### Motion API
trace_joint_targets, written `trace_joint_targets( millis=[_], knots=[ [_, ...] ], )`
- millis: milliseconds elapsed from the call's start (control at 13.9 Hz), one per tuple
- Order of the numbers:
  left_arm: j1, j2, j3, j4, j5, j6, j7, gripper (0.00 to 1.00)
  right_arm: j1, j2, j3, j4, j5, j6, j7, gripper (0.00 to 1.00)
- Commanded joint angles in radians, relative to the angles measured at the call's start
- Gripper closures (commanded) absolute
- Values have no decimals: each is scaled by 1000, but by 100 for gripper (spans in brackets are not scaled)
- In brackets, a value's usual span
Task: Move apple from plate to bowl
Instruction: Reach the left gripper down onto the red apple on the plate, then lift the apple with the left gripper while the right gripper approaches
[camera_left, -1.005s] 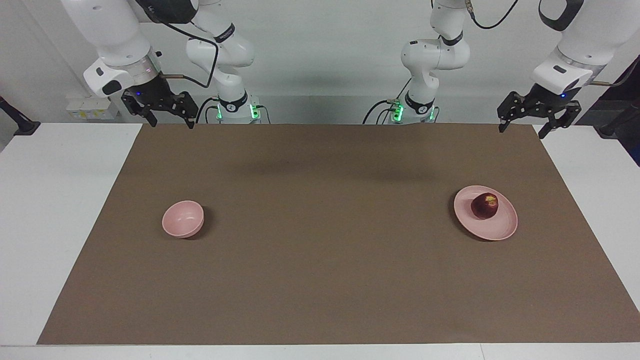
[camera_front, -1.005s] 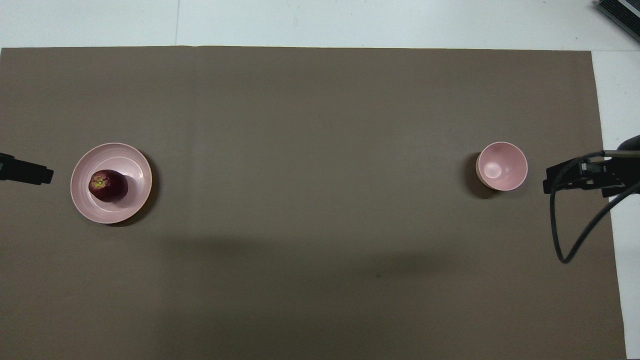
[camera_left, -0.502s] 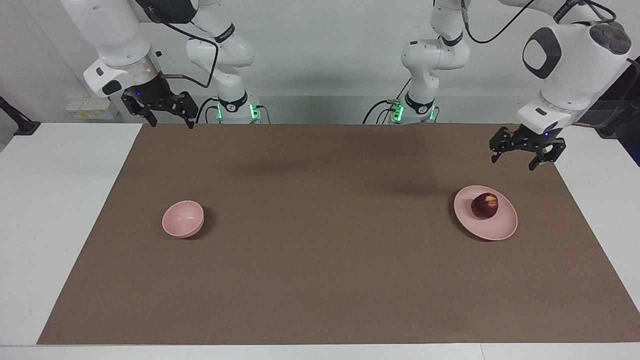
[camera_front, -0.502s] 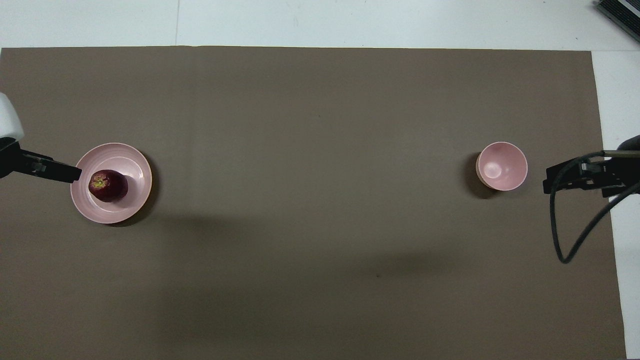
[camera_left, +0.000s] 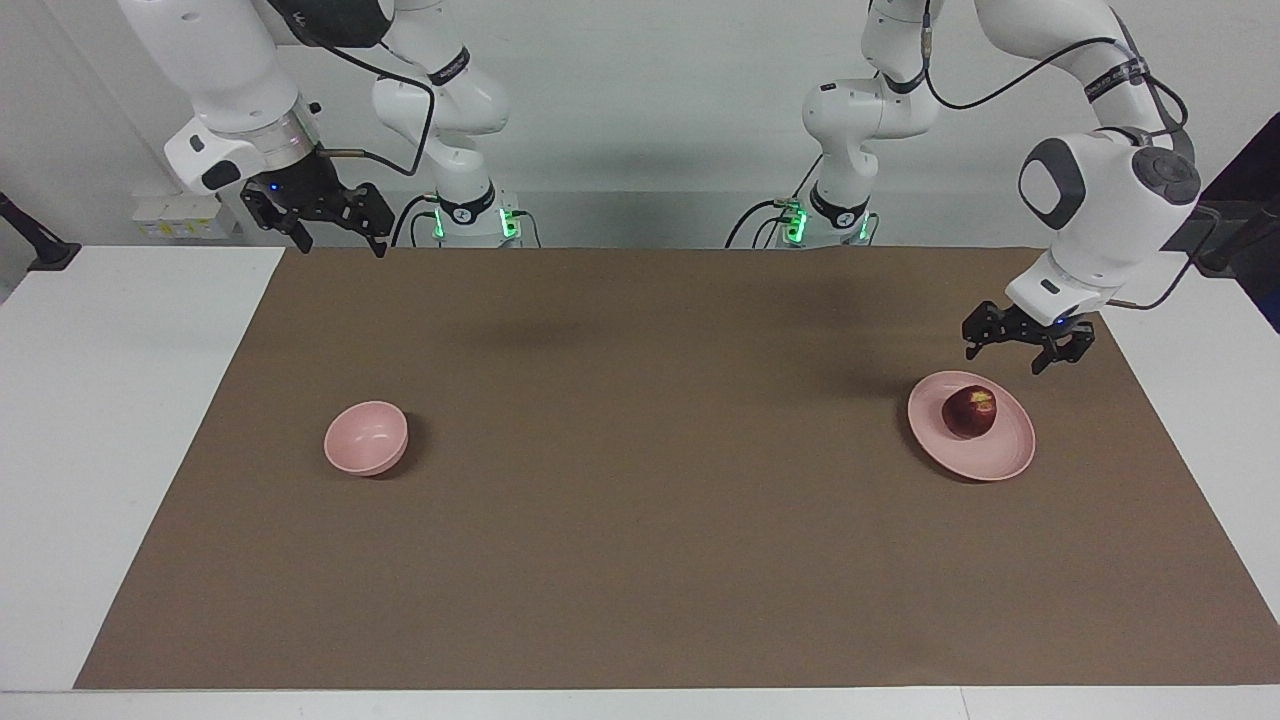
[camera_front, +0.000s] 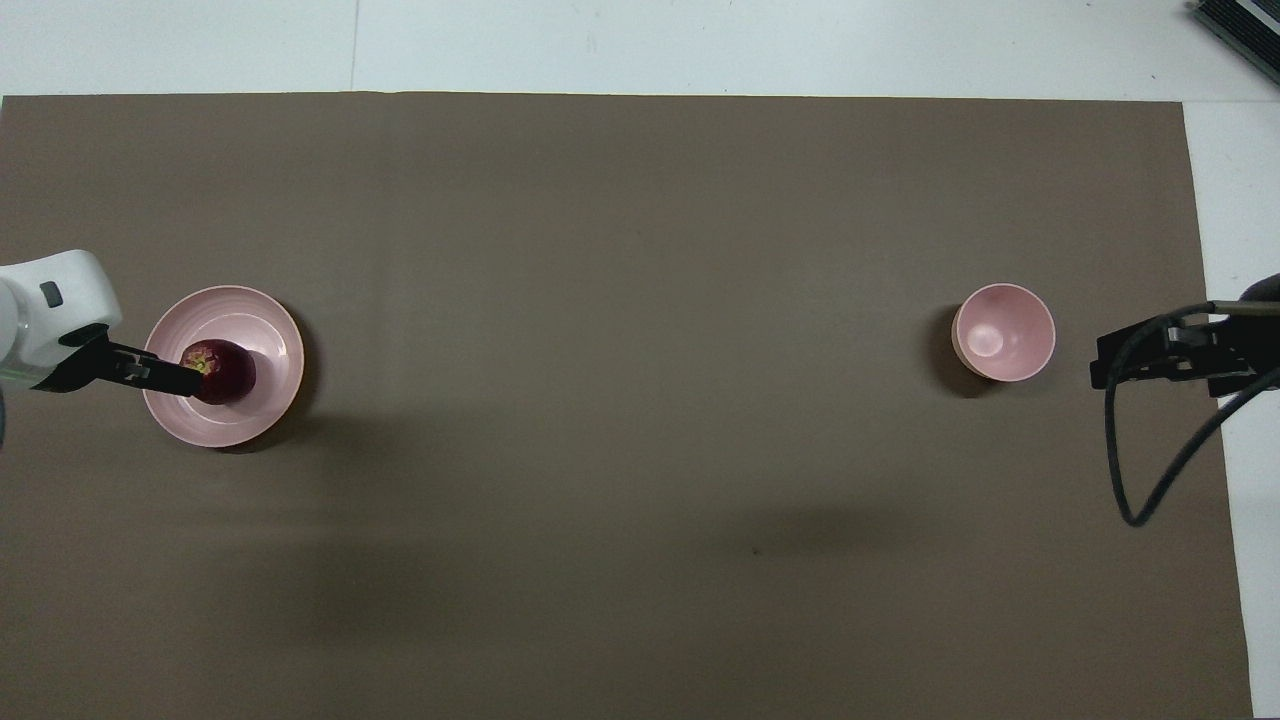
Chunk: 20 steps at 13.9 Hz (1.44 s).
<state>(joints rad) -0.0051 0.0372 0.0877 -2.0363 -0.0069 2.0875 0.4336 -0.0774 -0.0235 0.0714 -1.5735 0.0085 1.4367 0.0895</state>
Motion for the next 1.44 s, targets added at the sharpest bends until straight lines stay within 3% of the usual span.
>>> trace_joint_targets(
  millis=[0, 431, 718, 789, 1077, 1148, 1364],
  knots=[
    [13, 41, -3, -33, -12, 109, 7, 0, -9, -44, 5, -60, 4, 7, -28, 0],
    [-1, 135, -5, -42, -12, 247, -108, 0, 8, -62, 11, -141, 19, 96, 21, 0],
    [-1, 112, -5, -97, -12, 250, -128, 0, 36, -61, 13, -209, 61, 146, 137, 0],
    [-1, 112, -5, -97, -12, 249, -128, 4, 48, -61, 13, -230, 74, 166, 159, 0],
    [0, 115, -3, -84, -12, 237, -119, 89, 83, -46, 15, -319, 160, 260, 274, 0],
    [4, 116, -5, -81, -12, 238, -113, 100, 97, -32, 15, -329, 172, 272, 321, 0],
    [-4, 112, -12, -53, -12, 227, -115, 100, 151, 23, 15, -327, 252, 284, 484, 0]
  ],
)
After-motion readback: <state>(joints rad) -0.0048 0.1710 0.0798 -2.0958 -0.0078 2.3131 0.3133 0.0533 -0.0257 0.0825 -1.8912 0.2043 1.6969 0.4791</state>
